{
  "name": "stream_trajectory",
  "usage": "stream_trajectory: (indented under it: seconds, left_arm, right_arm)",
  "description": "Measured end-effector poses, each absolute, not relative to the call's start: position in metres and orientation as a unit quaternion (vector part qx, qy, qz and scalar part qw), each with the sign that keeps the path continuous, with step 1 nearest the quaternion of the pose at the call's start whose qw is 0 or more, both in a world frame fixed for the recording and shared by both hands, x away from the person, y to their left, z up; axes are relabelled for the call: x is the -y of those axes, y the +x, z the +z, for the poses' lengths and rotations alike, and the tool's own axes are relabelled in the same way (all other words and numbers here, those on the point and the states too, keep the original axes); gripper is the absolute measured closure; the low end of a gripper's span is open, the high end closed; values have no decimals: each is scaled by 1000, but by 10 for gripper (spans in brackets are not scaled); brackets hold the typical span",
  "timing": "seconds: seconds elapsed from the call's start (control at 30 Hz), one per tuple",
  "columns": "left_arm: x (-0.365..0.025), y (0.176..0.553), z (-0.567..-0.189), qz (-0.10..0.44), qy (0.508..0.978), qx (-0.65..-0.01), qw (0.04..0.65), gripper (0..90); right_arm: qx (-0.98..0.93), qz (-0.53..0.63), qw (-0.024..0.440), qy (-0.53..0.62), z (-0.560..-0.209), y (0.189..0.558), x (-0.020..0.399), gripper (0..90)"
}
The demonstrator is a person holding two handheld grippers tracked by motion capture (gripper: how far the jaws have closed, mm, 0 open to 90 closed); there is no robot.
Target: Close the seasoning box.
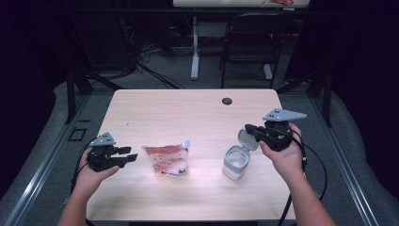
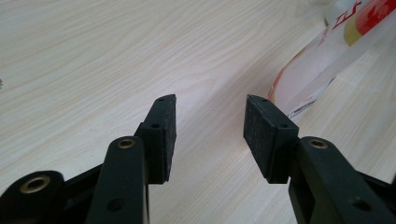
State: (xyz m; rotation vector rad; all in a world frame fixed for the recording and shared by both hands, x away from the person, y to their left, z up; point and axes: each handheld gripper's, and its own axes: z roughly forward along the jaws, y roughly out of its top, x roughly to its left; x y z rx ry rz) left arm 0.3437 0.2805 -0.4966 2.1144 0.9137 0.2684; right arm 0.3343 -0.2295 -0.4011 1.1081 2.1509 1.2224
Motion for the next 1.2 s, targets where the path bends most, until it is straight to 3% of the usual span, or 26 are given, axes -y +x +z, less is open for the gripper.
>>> stream_trajectory:
  seconds: [0.47,1.2]
  left_arm:
    - [-280,344,-497,105,836,-364,398,544]
    - [-287,346,-495,110,827,-372,406,535]
  right_arm:
    - [-765,426,226,427,-406,346,244,900]
    - [-762,417,208,450,-430,357,254,900]
